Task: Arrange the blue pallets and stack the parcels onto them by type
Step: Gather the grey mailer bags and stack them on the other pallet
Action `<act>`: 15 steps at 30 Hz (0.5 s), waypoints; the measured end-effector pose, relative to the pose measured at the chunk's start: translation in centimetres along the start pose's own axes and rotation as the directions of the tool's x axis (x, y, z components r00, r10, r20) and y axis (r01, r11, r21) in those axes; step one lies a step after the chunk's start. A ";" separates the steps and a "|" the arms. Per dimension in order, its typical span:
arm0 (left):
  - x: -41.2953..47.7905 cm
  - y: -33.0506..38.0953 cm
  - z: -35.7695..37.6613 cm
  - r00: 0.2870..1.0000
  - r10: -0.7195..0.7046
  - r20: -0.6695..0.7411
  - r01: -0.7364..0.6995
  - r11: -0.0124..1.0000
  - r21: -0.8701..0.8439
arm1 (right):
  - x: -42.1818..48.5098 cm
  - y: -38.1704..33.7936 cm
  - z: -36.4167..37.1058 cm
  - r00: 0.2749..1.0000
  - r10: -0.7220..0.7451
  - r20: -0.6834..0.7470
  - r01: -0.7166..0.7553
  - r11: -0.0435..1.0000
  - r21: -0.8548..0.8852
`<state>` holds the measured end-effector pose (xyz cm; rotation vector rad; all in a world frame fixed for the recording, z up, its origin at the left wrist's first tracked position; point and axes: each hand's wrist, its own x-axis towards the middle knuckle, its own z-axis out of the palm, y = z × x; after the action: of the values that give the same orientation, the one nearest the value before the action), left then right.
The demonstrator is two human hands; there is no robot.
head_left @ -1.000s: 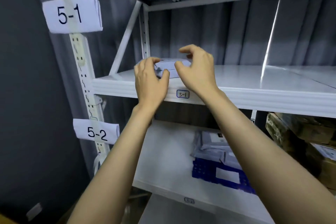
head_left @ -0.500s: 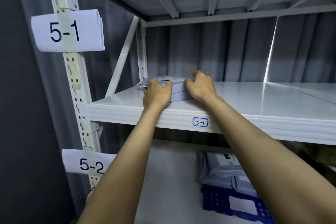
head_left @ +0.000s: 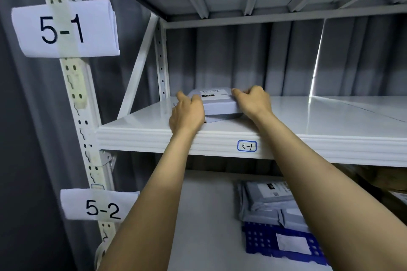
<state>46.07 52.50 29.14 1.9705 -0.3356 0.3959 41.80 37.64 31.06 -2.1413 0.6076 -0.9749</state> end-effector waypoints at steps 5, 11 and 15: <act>-0.3 0.0 0.0 0.999 0.018 0.034 -0.022 0.993 0.117 | -0.4 0.1 -0.1 0.995 0.034 0.096 -0.041 0.996 0.073; -0.8 0.0 -0.5 0.994 0.106 0.014 -0.106 0.994 0.009 | -1.4 -0.4 -0.5 0.995 -0.067 0.075 0.057 0.991 0.124; -1.4 -0.1 -1.0 0.994 0.109 -0.017 -0.109 0.947 -0.303 | -2.3 -0.9 -0.9 0.989 -0.151 0.002 0.146 0.957 0.251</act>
<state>44.72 53.56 28.83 1.6550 -0.4780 0.3901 39.79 39.38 31.11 -1.9891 0.2973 -1.0487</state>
